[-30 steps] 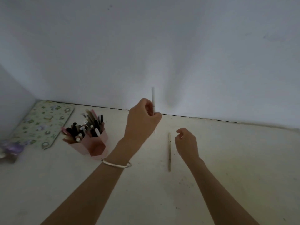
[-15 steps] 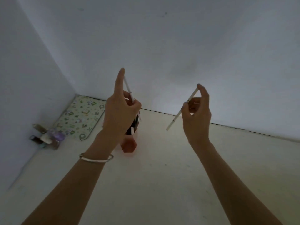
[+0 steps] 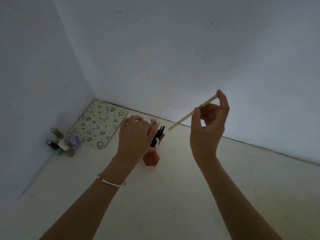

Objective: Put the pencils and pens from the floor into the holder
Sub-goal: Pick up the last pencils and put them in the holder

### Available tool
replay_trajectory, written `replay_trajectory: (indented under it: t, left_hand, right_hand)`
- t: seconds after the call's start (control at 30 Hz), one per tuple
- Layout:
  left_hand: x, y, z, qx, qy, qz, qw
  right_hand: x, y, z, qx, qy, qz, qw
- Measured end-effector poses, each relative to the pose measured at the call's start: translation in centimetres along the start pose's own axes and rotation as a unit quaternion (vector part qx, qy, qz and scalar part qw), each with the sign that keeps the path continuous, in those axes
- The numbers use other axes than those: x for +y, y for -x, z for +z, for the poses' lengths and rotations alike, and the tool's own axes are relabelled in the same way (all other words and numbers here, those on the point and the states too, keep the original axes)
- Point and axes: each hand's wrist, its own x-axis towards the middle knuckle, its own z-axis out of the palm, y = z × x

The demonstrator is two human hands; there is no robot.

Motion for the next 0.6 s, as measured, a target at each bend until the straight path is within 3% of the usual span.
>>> replay_trajectory:
  t: [0.1, 0.23, 0.5, 0.6]
  left_hand:
    - [-0.3, -0.3, 0.0, 0.046, 0.072, 0.051, 0.995]
    - [0.3, -1.2, 0.2, -0.035, 0.094, 0.129, 0.987]
    - [-0.2, -1.4, 0.2, -0.069, -0.081, 0.114, 0.988]
    - [-1.0, -0.8, -0.6, -0.021, -0.042, 0.104, 0.994]
  right_hand:
    - [-0.1, 0.2, 0.5, 0.003, 0.002, -0.006, 1.000]
    - [-0.3, 0.0, 0.8, 0.024, 0.001, -0.012, 1.000]
    - [-0.6, -0.2, 1.1, 0.055, 0.003, -0.004, 0.998]
    - [-0.4, 0.7, 1.6, 0.048, -0.004, -0.002, 0.999]
